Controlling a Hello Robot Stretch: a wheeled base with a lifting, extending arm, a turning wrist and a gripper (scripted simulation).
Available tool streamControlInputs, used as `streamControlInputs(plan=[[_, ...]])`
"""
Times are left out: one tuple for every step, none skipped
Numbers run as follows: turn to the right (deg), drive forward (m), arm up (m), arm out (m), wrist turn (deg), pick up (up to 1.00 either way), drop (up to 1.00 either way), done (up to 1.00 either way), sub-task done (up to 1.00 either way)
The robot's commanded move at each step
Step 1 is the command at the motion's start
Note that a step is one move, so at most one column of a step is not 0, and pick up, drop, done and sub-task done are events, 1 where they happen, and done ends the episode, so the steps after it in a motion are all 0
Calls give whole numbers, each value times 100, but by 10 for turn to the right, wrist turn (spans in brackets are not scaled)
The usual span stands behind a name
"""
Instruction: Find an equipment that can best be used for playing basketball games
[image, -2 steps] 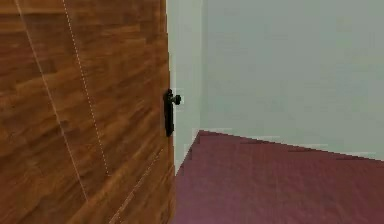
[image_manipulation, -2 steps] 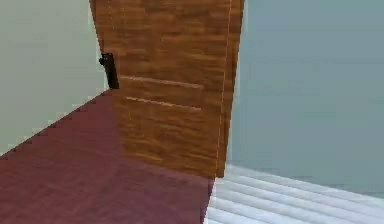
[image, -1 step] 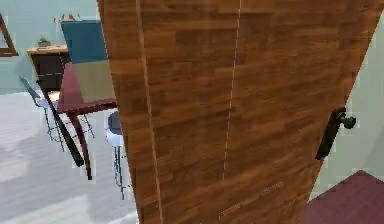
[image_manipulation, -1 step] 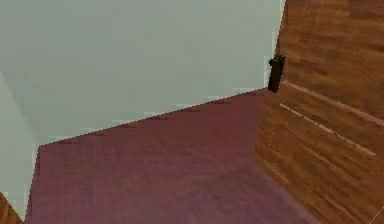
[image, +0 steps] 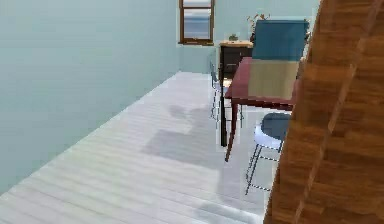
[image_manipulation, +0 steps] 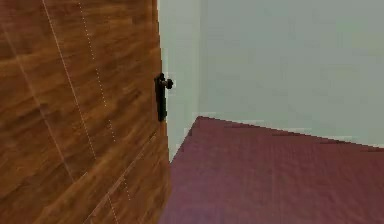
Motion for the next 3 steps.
streamControlInputs(plan=[[-420,0,0,0,0,0,0,0,0],[0,50,0,0,0,0,0,0,0],[450,0,0,0,0,0,0,0,0]])
